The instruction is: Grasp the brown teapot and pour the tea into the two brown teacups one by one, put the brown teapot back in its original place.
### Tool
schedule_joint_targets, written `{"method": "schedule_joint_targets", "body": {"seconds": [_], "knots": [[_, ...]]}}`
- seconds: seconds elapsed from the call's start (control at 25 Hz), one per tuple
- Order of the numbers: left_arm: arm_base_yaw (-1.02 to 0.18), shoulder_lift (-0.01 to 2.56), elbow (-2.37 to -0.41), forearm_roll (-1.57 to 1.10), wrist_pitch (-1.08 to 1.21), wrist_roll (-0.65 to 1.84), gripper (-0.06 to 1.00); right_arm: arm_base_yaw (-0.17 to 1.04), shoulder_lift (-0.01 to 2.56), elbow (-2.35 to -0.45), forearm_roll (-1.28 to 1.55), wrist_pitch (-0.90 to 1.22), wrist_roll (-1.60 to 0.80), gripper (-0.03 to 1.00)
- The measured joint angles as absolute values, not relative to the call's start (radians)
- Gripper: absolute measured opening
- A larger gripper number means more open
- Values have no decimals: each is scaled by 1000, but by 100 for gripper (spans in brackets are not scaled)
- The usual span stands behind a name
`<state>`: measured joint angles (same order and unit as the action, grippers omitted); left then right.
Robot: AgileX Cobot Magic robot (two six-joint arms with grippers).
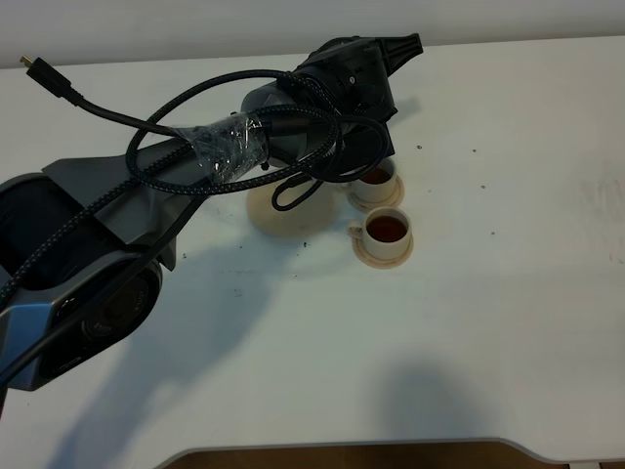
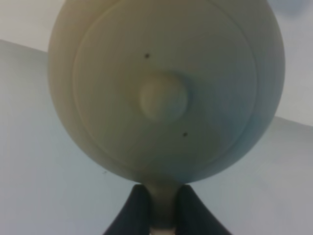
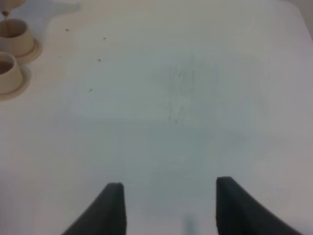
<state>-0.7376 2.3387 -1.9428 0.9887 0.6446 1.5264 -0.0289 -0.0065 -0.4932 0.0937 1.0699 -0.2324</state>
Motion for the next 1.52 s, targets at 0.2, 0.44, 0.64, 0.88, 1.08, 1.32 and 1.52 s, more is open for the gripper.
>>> {"method": "schedule_joint_targets", "body": {"seconds": [0.2,0.44,0.64,0.88,1.08,1.32,1.52], "knots": [[-738,2339,-1943,989,641,1538,11,-29,-7,-493,94,1070,-232,44],[-740,2339,-1943,989,634,1544,11,-29,-7,-493,94,1070,-232,44],[-747,2339,-1943,989,628,1544,11,-29,-7,-493,94,1070,-232,44],[-749,2339,-1943,989,622,1546,11,-29,-7,-493,94,1070,-232,44],[-754,2339,-1943,989,622,1546,11,-29,-7,-493,94,1070,-232,44],[-755,2339,-1943,989,622,1545,11,-29,-7,-493,94,1070,-232,44],[-757,2339,-1943,989,622,1530,11,-29,-7,-493,94,1070,-232,44]]}}
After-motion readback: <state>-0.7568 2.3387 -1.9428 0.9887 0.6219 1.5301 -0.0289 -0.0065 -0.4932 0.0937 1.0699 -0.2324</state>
